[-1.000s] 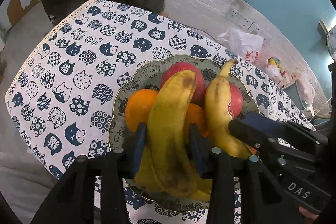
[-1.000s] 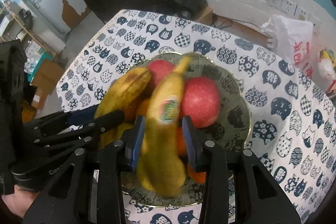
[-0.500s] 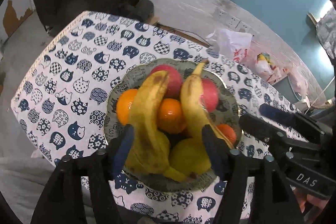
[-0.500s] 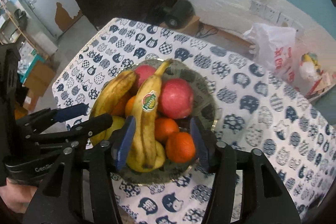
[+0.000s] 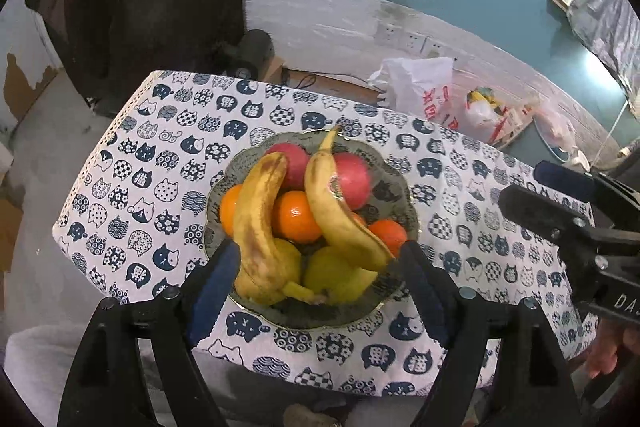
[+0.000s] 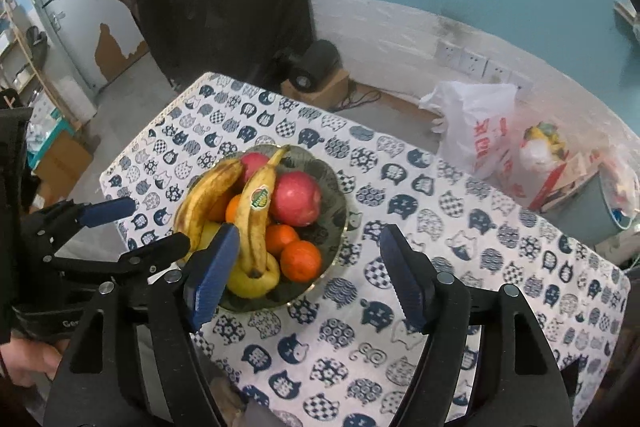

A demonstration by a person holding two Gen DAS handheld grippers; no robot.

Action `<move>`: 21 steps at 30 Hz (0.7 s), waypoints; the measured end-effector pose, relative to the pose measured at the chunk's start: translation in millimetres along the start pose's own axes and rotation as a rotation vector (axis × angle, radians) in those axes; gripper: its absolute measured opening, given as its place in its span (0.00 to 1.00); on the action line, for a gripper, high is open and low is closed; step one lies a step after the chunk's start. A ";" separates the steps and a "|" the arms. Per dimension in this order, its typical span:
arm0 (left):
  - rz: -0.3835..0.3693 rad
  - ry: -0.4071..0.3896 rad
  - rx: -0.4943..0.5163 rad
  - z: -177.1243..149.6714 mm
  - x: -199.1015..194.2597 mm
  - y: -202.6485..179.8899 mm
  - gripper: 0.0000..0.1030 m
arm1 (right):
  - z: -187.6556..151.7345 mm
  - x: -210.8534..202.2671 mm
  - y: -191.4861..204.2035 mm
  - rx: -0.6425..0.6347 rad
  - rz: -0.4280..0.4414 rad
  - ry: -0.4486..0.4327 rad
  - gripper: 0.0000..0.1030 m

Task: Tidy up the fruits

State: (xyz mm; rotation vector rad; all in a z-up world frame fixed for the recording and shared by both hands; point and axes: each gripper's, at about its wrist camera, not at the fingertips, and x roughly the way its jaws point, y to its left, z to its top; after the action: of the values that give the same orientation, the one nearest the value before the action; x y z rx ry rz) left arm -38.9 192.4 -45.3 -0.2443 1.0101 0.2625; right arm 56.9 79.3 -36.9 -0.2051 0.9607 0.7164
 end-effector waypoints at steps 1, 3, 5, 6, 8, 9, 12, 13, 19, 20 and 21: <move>-0.003 -0.005 0.011 -0.6 -3.8 -2.7 0.80 | -1.3 -5.8 -2.4 0.004 -0.002 -0.006 0.70; 0.003 -0.023 0.038 -1.5 -11.1 -9.1 0.84 | -3.5 -13.1 -5.2 0.007 -0.003 -0.011 0.71; 0.028 -0.052 0.072 -2.5 -18.1 -16.2 0.88 | -7.0 -21.0 -8.2 0.009 -0.007 -0.018 0.71; 0.045 -0.068 0.091 -2.9 -21.6 -20.4 0.88 | -8.3 -24.7 -9.8 0.010 -0.010 -0.020 0.71; 0.063 -0.084 0.120 -4.1 -27.5 -27.2 0.88 | -11.4 -31.5 -12.4 0.006 -0.016 -0.027 0.71; 0.061 -0.091 0.133 -4.8 -30.7 -30.3 0.88 | -13.2 -35.7 -14.0 0.003 -0.019 -0.031 0.71; 0.054 -0.105 0.153 -6.5 -38.7 -36.0 0.88 | -17.5 -46.1 -16.9 -0.001 -0.022 -0.043 0.72; 0.052 -0.113 0.164 -6.9 -42.4 -38.5 0.89 | -18.8 -48.5 -17.9 -0.002 -0.023 -0.047 0.72; 0.042 -0.146 0.201 -7.3 -58.8 -52.4 0.96 | -24.2 -54.8 -20.5 -0.012 -0.046 -0.056 0.72; 0.040 -0.148 0.204 -7.0 -60.0 -53.7 0.96 | -25.1 -55.7 -20.9 -0.014 -0.048 -0.058 0.72; 0.039 -0.150 0.207 -7.1 -60.7 -55.1 0.96 | -25.4 -56.2 -21.4 -0.011 -0.052 -0.063 0.72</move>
State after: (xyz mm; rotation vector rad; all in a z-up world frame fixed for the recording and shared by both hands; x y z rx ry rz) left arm -57.3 131.9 7.5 -0.0162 0.8865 0.2061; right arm 32.9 25.3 -9.3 -0.2152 0.8888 0.6770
